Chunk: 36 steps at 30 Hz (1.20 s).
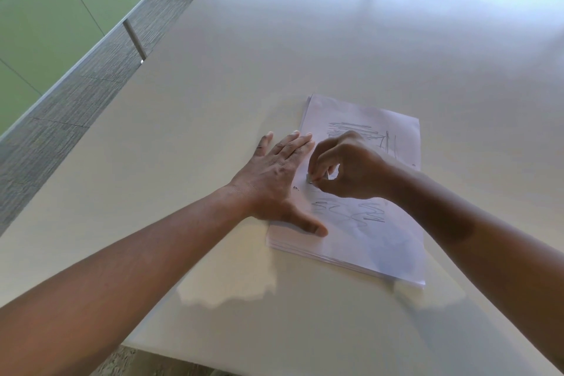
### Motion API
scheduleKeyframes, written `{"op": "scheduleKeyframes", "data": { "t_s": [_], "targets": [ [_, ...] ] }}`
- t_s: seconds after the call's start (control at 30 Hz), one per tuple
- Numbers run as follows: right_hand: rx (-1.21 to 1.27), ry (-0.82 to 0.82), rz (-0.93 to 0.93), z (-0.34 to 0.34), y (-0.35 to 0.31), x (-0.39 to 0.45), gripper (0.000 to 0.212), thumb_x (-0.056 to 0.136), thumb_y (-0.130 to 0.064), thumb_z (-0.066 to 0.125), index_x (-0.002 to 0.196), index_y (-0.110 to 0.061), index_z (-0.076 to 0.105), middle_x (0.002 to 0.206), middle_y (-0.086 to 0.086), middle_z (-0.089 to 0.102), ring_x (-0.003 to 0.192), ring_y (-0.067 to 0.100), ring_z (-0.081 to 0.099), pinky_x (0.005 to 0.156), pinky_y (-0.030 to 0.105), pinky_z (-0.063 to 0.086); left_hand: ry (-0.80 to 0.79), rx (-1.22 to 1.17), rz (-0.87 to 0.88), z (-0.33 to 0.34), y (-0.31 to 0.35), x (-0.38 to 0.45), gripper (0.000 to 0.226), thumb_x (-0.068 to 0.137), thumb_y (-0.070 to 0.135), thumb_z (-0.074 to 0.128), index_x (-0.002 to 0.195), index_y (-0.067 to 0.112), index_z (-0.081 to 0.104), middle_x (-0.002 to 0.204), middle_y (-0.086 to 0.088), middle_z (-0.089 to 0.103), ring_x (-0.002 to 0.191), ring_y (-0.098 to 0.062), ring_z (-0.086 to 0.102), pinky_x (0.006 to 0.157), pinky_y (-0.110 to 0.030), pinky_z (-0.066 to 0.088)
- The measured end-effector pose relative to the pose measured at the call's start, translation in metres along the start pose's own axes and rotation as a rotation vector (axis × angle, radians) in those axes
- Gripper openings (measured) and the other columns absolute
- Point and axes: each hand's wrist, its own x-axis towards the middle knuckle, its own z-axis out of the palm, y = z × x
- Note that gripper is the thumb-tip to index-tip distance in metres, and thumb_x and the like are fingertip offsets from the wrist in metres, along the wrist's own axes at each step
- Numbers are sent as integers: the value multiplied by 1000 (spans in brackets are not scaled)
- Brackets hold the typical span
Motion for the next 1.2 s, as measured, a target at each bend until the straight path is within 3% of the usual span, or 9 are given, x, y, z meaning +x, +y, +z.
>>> {"op": "scheduleKeyframes", "data": {
  "t_s": [0.17,0.37,0.57,0.8,1.0,1.2],
  "targets": [
    [-14,-109,-1,-3,-4,-7,9,71,-5,80,72,-13,78,79,-6,73,63,6,66,64,25,56,7,-7,0,0,-1,-1,162,40,109,41,165,16,-4,172,8,-9,155,-5,-20,125,-50,-14],
    [0,23,22,1,0,-1,9,71,-2,79,69,-10,77,77,-1,73,62,10,66,63,26,55,4,-2,6,0,-1,0,160,44,109,44,164,18,-10,172,9,-12,155,-5,-21,126,-50,-12],
    [-19,-99,13,-3,-6,-12,9,72,-5,79,71,-14,77,80,-6,73,65,9,67,64,25,56,4,-13,2,-1,0,-1,160,42,109,42,165,17,-4,172,8,-9,155,-5,-19,125,-50,-13],
    [-37,43,21,1,-2,-3,10,72,-1,77,69,-11,76,77,0,72,63,10,65,62,29,55,-1,-6,3,0,0,-1,160,42,109,42,164,17,-9,172,8,-10,155,-6,-19,125,-51,-13],
    [-36,-94,10,-3,-9,-15,9,72,-5,76,72,-14,78,79,-6,73,64,7,66,63,23,54,0,-21,1,-1,-1,-1,161,42,109,42,165,16,-3,172,9,-9,155,-5,-19,125,-49,-14],
    [-35,83,27,5,-3,-8,9,72,-3,80,69,-10,76,77,0,73,61,11,65,62,27,55,-8,16,8,-1,0,-1,166,35,112,36,164,16,-8,172,7,-12,155,-7,-21,125,-50,-14]
  ]
}}
